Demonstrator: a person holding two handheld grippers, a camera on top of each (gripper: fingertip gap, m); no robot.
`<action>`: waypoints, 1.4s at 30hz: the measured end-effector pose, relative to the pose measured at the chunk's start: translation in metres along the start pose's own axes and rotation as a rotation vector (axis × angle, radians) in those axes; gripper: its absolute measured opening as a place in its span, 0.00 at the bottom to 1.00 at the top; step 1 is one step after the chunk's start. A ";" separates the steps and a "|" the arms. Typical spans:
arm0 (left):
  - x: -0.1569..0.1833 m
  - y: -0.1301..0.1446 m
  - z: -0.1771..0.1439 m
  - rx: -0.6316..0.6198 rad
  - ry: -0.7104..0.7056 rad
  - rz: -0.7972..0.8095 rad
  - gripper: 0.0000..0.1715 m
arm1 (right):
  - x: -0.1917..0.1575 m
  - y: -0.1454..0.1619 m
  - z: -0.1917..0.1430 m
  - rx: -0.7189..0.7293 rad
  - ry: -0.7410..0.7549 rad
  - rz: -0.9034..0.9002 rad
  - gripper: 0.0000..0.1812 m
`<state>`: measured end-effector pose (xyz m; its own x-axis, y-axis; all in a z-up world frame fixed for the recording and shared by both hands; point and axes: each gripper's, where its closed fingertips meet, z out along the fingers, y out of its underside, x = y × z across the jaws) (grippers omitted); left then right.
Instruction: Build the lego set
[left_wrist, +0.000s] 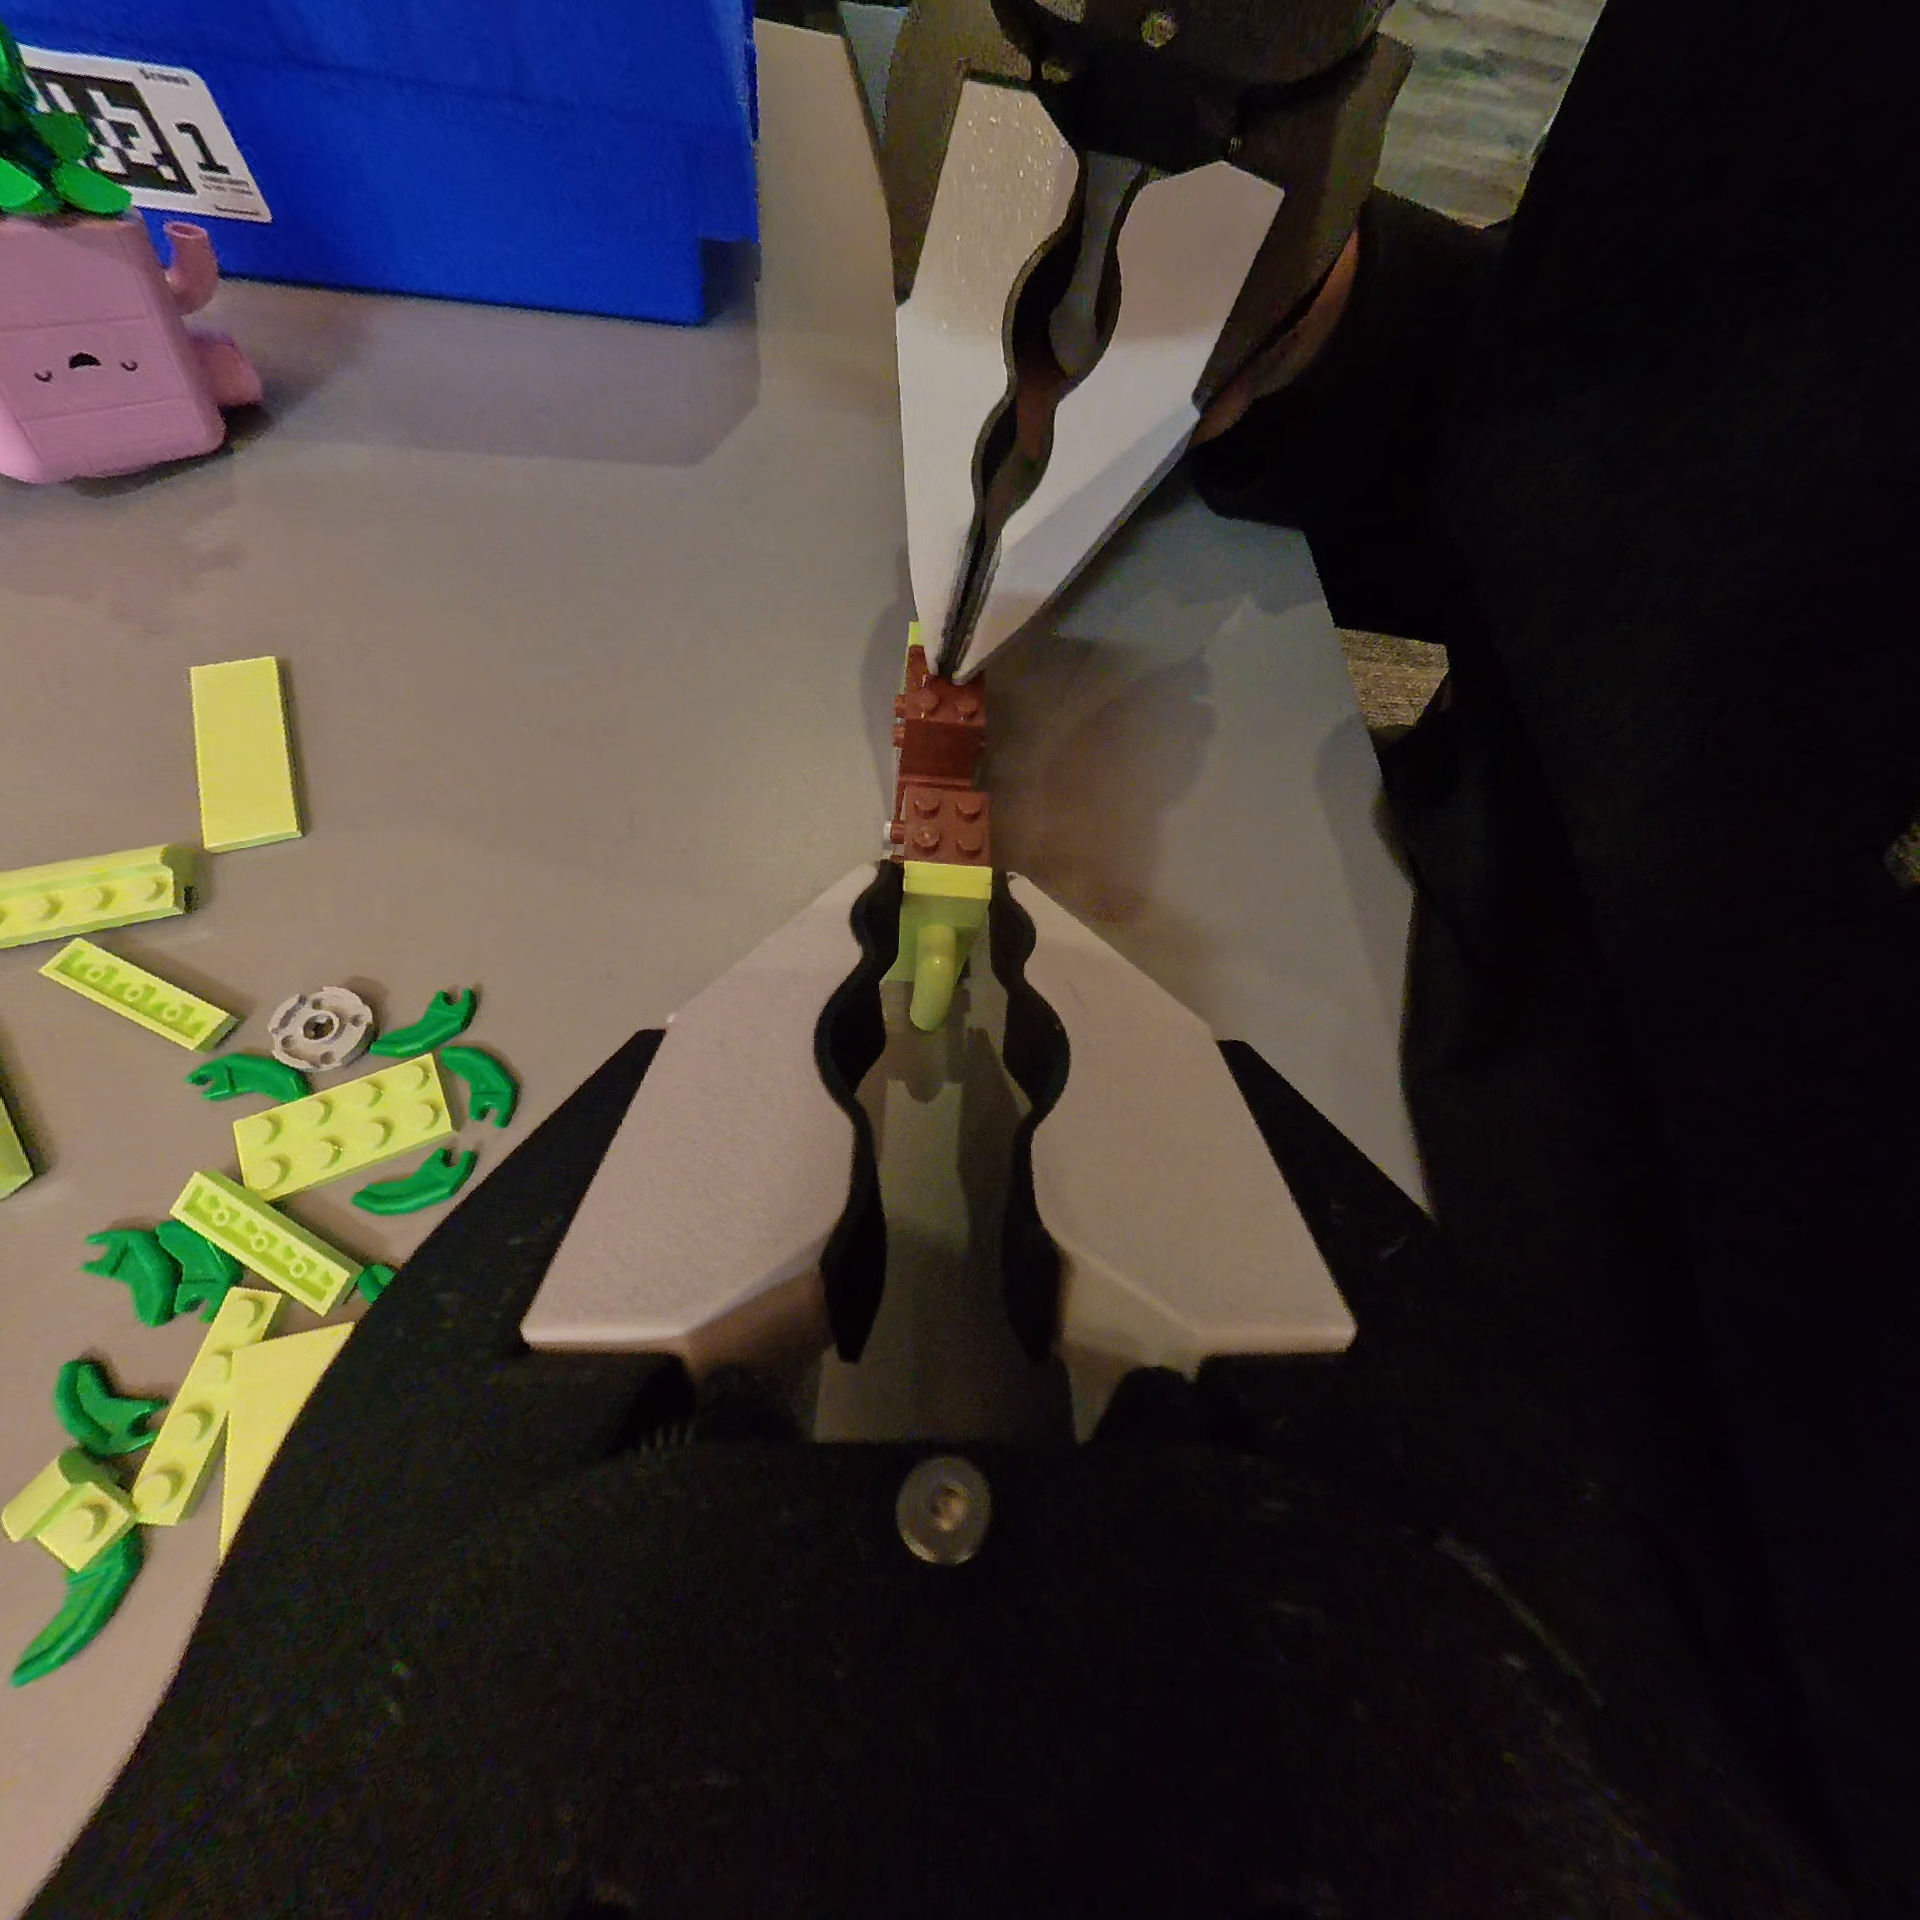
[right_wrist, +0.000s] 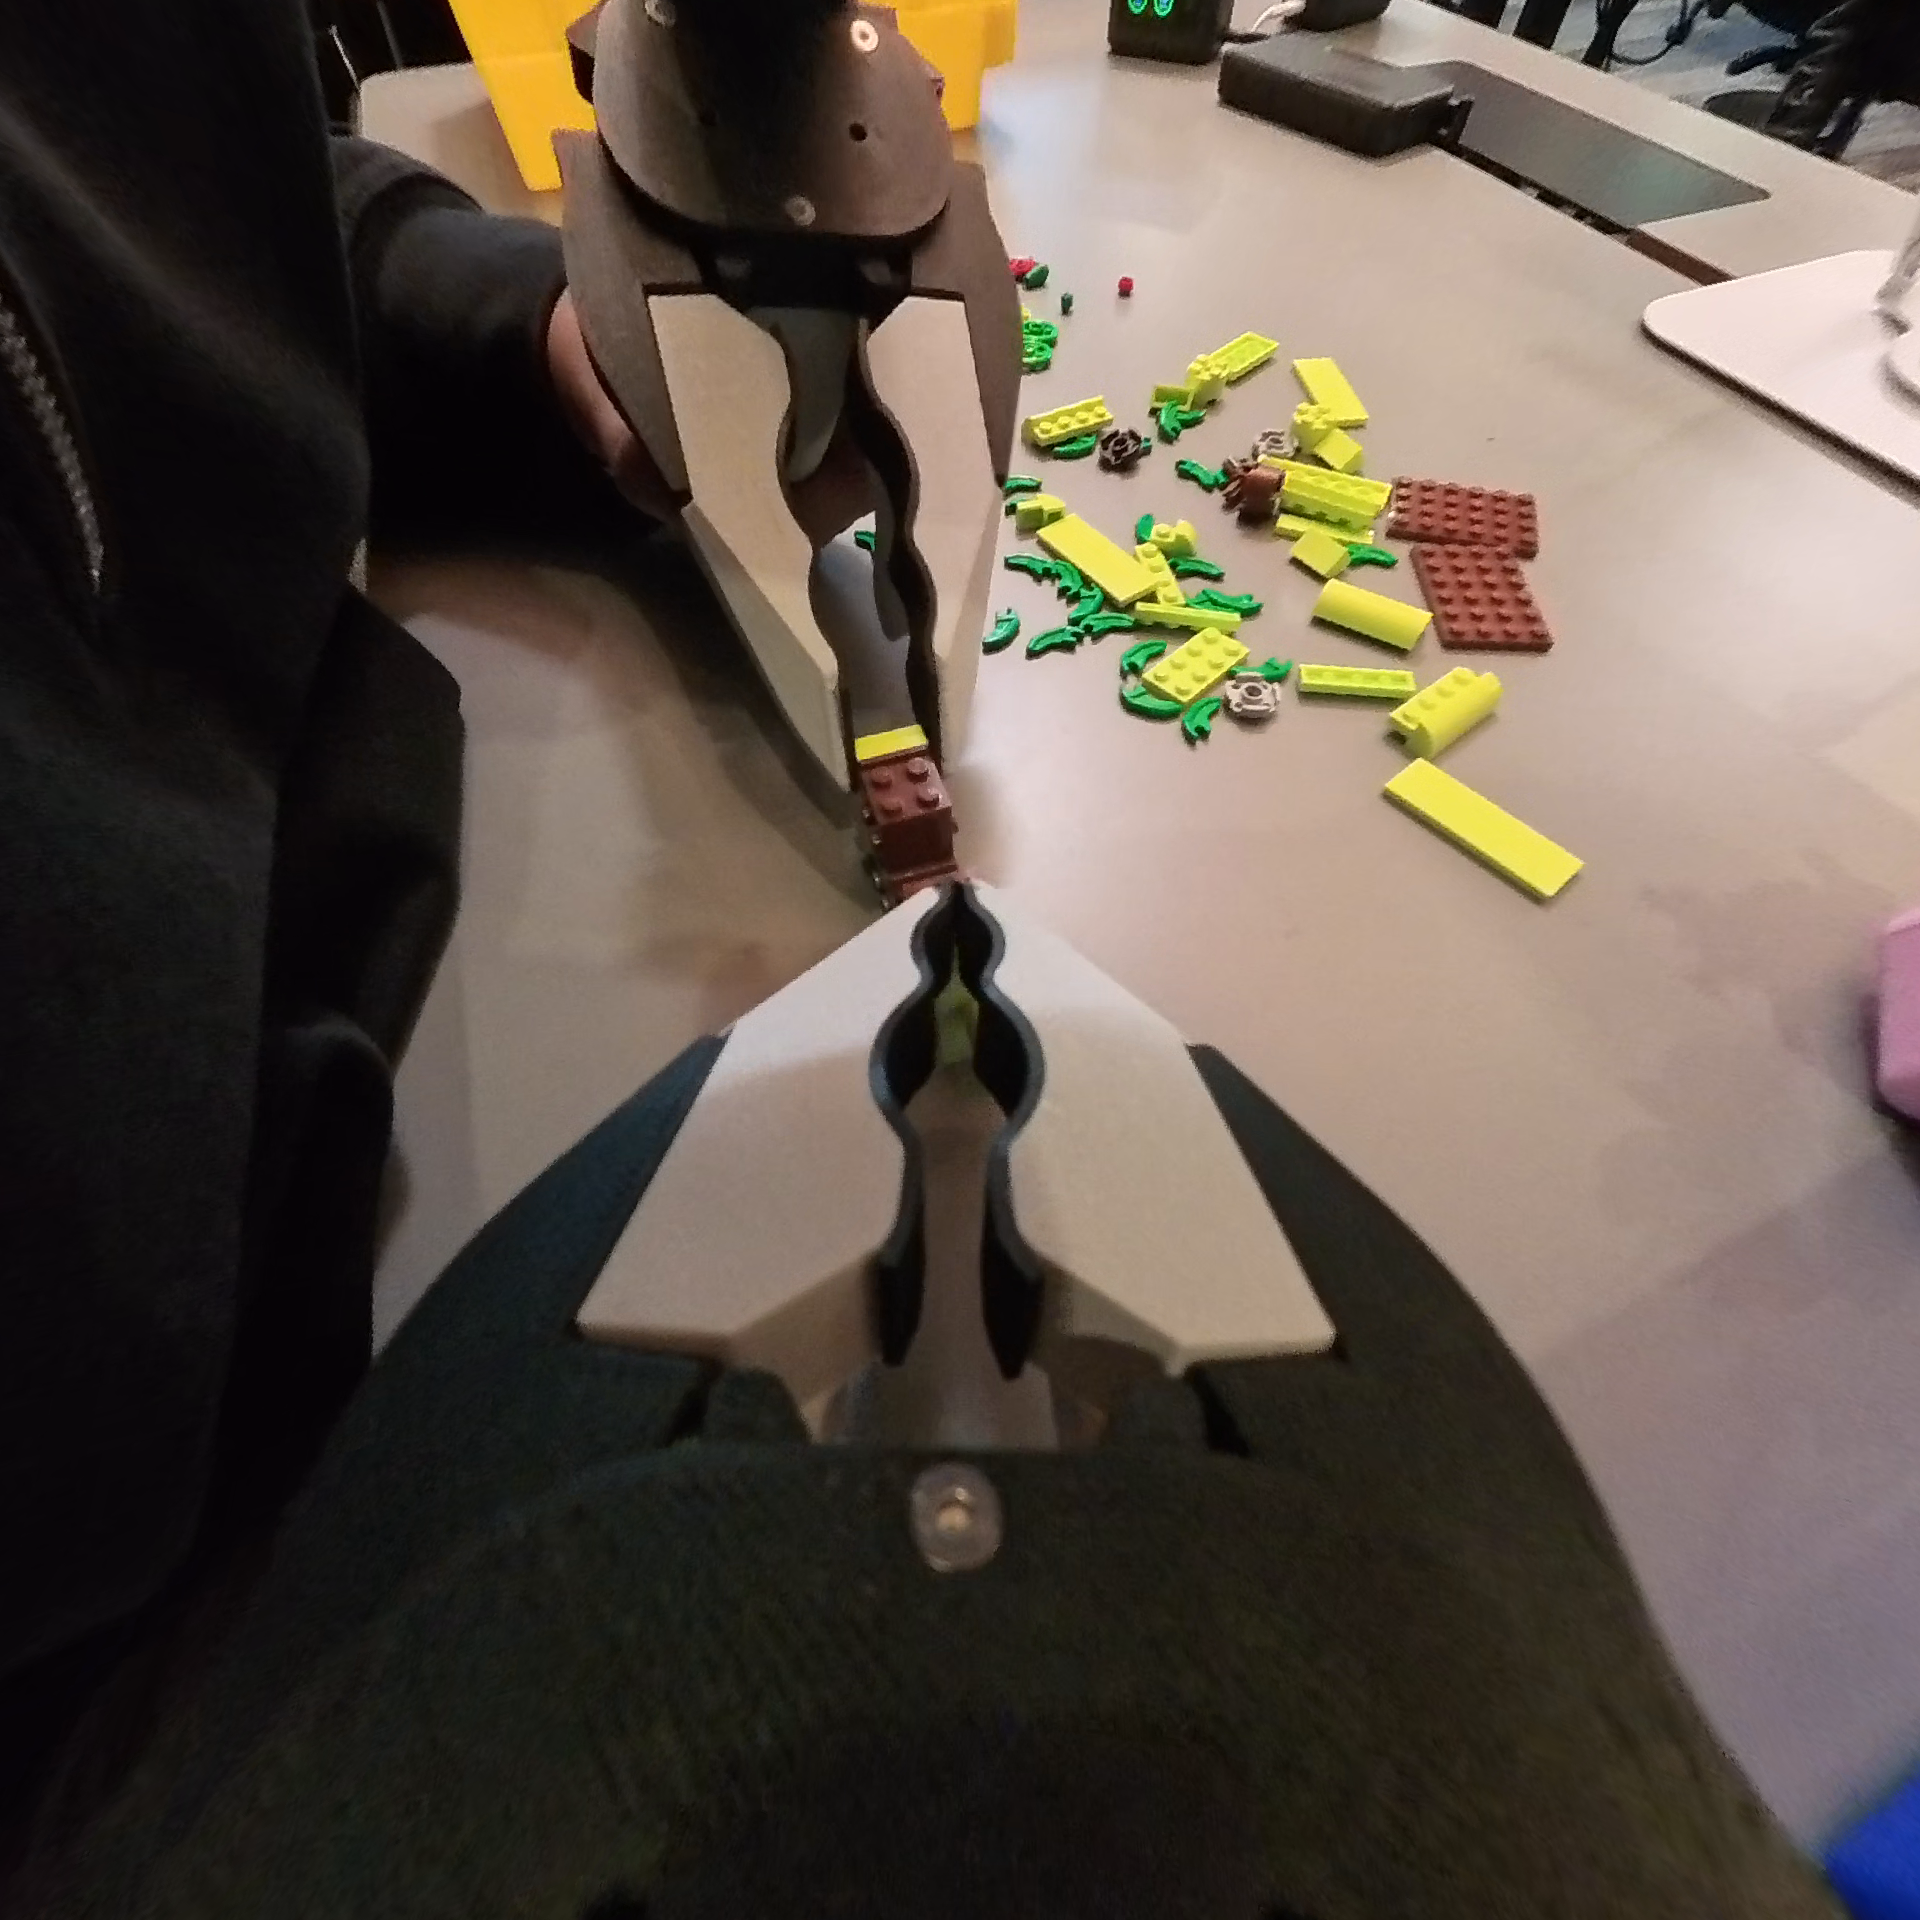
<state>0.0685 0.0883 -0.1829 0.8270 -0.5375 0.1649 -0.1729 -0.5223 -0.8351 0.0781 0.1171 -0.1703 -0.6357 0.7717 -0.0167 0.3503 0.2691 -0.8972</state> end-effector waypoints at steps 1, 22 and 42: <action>0.000 0.000 0.000 0.000 0.000 0.001 0.09 | 0.000 0.000 0.000 0.000 -0.002 0.002 0.00; -0.009 -0.004 -0.003 0.030 -0.128 0.049 0.33 | 0.012 -0.022 -0.016 0.171 0.110 -0.035 0.17; -0.019 -0.016 -0.019 0.151 -0.180 0.004 0.35 | 0.040 -0.036 -0.046 0.340 0.329 0.029 0.08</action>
<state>0.0458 0.0943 -0.1630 0.9108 -0.4058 0.0763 -0.1057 -0.4078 -0.9069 0.0715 0.1647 -0.1188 -0.3579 0.9326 0.0472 0.0845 0.0827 -0.9930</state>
